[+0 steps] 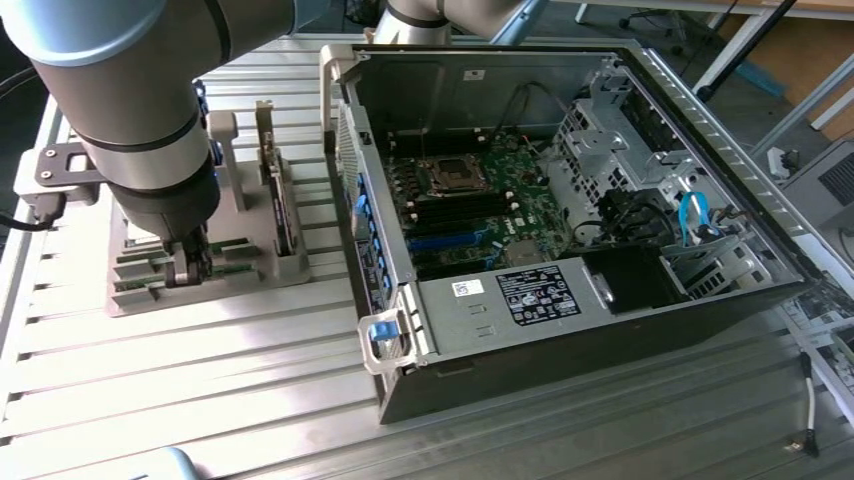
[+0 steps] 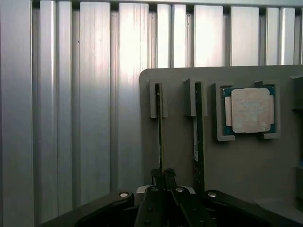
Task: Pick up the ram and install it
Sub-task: 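Pick up the ram and move it above insertion slot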
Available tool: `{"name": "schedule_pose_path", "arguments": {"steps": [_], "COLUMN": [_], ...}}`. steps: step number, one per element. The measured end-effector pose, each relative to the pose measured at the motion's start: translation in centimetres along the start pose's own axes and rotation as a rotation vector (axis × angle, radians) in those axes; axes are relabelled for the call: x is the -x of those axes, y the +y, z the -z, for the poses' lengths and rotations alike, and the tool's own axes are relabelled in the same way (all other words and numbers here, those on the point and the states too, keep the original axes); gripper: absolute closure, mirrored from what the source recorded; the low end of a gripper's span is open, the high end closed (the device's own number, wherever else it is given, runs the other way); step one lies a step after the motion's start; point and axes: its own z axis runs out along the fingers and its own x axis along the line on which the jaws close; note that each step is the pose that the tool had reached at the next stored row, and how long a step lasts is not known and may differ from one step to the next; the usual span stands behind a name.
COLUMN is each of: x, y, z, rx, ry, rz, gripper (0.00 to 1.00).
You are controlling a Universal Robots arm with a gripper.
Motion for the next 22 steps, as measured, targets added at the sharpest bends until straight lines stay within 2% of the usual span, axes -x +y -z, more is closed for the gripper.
{"name": "schedule_pose_path", "arguments": {"steps": [22], "x": [0.1], "y": [0.10], "z": [3.53], "rx": [0.0000], "ry": [0.0000], "rz": [0.000], "gripper": [0.88]}}
